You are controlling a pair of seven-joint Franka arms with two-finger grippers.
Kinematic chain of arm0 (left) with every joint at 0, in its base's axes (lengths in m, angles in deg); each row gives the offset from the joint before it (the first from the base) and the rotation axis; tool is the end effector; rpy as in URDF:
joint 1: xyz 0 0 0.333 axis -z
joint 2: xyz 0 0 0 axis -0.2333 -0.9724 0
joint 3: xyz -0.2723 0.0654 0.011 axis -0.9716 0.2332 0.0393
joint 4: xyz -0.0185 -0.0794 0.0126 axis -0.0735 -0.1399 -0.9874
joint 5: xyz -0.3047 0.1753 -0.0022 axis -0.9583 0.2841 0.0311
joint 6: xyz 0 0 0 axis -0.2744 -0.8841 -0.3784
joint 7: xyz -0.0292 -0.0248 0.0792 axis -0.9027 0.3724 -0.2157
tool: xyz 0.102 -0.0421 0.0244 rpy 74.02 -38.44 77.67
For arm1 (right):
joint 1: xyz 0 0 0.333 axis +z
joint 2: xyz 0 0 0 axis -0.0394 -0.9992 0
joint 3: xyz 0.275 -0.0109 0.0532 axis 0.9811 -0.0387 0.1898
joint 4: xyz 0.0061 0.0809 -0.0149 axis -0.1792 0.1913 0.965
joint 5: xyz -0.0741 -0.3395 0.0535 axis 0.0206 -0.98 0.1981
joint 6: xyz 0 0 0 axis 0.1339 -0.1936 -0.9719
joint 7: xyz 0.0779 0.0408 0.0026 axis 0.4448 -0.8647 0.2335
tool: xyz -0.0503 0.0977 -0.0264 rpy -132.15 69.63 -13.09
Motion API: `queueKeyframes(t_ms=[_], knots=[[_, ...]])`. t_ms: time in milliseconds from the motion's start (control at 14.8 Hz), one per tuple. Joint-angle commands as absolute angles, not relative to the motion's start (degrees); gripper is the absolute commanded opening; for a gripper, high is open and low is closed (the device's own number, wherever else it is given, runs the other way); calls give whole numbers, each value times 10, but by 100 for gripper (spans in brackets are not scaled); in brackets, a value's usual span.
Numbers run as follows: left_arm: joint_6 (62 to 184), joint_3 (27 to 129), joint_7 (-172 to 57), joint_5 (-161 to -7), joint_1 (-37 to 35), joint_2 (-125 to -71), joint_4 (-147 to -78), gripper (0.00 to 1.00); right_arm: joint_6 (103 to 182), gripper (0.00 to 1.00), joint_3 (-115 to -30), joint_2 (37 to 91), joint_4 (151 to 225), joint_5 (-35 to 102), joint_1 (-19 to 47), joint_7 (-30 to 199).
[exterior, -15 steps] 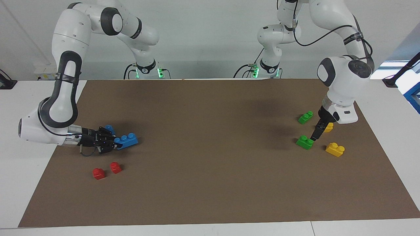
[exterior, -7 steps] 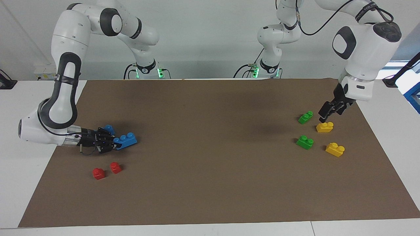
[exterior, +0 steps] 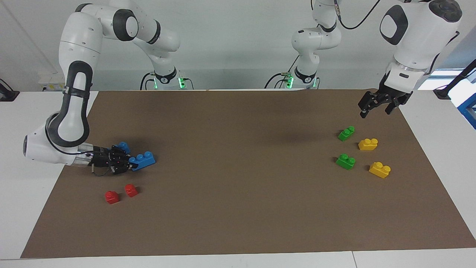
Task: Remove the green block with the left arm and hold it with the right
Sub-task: 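Set the green block by the yellow blocks while the right gripper carries blue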
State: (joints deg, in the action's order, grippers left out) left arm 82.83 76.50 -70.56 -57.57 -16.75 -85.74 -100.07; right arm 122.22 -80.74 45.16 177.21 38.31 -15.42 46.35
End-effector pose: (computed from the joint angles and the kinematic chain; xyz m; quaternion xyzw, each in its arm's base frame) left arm 0.5143 -0.0113 0.5603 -0.9995 -0.0098 -0.0284 0.0114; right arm 0.5677 -0.1316 0.2549 -0.7919 0.4853 0.2705 0.2534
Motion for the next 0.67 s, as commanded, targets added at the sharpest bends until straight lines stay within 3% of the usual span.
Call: queueKeyframes(t_ms=[0,135,202,337,606], knots=[[813,769,-725,-573,-163,-828,-1020,100,1246,0,-800,457,1787,368,-151,472],[824,772,-718,-573,-151,-829,-1018,100,1247,36,-800,457,1787,367,-148,453],[831,779,-708,-574,-143,-835,-1009,100,1248,68,-800,457,1787,366,-147,432],[825,785,-712,-573,-141,-841,-1005,100,1247,99,-800,464,1787,360,-138,424],[763,780,-712,-576,-141,-842,-1003,100,1234,100,-800,495,1782,343,-122,416]])
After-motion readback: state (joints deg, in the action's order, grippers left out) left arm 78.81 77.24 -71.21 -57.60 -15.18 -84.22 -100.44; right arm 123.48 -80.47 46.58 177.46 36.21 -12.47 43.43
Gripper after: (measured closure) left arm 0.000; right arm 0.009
